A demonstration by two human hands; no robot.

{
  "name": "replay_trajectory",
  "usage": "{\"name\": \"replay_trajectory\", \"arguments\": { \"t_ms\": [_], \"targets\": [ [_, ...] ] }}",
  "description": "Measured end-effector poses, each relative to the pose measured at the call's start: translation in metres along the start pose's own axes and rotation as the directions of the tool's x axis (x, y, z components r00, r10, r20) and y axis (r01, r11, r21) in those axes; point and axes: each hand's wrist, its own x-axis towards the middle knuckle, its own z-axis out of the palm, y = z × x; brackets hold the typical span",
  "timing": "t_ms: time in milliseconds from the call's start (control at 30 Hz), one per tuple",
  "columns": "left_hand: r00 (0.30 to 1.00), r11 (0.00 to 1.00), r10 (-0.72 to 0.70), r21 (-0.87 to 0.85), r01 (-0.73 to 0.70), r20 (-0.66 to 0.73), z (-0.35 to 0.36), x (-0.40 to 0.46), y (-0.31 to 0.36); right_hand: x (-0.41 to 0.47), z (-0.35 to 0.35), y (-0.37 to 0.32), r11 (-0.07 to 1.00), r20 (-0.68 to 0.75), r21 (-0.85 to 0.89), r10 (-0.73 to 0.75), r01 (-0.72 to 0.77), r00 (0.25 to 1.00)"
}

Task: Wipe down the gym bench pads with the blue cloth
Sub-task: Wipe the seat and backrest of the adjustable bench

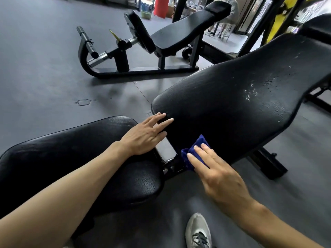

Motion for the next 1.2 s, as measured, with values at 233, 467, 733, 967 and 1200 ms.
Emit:
{"name": "replay_trajectory", "arguments": {
  "t_ms": [233, 467, 733, 967, 1200],
  "targets": [
    [0.999, 0.999, -0.032, 0.021, 0.032, -0.010, -0.004, -0.002, 0.004, 0.088, 0.031, -0.019, 0.995, 0.043, 0.008, 0.094, -0.095, 0.995],
    [0.994, 0.996, -0.084, -0.043, 0.081, -0.072, 0.002, 0.003, 0.017, 0.016, 0.004, 0.000, 0.998, 0.044, 0.033, 0.056, -0.058, 0.997],
    [0.979, 0.994, -0.105, 0.001, 0.107, -0.173, 0.015, 0.006, 0.047, 0.101, 0.015, 0.028, 0.974, 0.103, -0.017, 0.225, -0.224, 0.969],
    [0.975, 0.996, -0.035, 0.072, 0.052, -0.221, 0.016, 0.008, 0.043, 0.061, 0.005, 0.037, 0.987, 0.062, -0.011, 0.158, -0.158, 0.985],
    [0.984, 0.979, -0.027, 0.194, 0.061, -0.174, 0.020, 0.010, 0.056, 0.109, 0.012, 0.040, 0.971, 0.100, -0.014, 0.239, -0.239, 0.966]
  ]
}}
